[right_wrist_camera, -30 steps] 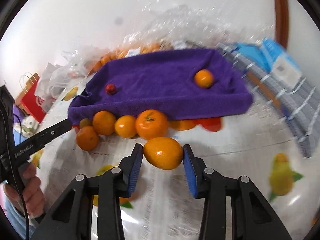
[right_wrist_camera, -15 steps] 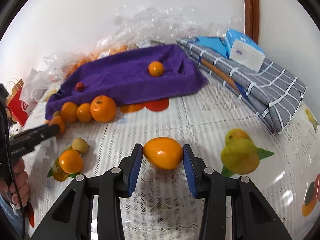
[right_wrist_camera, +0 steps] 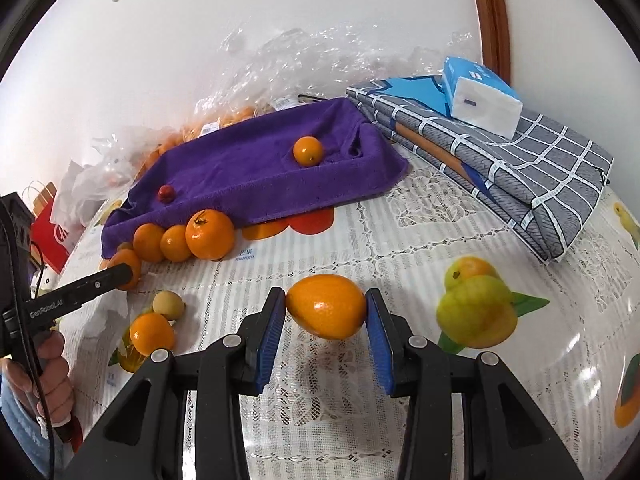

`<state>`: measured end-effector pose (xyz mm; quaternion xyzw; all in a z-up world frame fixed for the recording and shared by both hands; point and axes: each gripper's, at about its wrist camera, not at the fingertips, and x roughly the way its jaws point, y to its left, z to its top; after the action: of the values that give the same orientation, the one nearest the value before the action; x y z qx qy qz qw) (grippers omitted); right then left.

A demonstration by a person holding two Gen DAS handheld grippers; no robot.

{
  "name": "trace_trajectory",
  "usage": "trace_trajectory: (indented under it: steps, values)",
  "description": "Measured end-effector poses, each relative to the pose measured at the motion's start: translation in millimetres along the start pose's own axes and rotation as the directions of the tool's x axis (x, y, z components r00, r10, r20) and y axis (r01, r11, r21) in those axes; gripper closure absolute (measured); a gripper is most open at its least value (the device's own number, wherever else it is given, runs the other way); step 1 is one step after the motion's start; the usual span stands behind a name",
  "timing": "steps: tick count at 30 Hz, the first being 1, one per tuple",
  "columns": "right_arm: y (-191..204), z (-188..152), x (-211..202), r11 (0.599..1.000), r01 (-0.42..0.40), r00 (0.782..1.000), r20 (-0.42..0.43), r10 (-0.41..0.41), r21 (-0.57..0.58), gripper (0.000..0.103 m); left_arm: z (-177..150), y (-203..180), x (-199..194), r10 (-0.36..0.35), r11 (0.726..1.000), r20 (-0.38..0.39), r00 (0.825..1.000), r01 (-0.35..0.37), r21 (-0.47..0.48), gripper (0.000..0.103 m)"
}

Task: Organize fruits
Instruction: 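Grasp an oval orange with the right tool while the left tool grasps a large orange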

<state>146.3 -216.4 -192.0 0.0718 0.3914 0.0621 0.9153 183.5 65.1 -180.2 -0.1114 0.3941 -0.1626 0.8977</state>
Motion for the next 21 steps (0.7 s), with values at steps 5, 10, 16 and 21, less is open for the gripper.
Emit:
trace_trajectory:
  steps: [5,10,16,21]
  values:
    - [-1,0,-2,1.000,-0.003,1.000,0.010,0.002,0.008,0.062,-3,-2,-6,-0.008,1.000,0.025,1.000,0.008,-0.008,0.063]
    - [-3,0,-5,1.000,-0.024,0.999,0.026,0.024,0.008,0.062,-3,-3,-11,0.003,1.000,0.046,0.999,-0.003,-0.004,0.063]
    - [-7,-1,-9,0.999,-0.044,0.998,0.047,0.043,0.025,0.062,-3,-4,-17,0.002,1.000,0.080,0.997,-0.001,-0.008,0.063]
    - [-10,-1,-13,0.998,-0.047,0.997,0.067,0.044,0.042,0.062,-2,-6,-24,0.008,1.000,0.121,0.993,-0.007,-0.003,0.063]
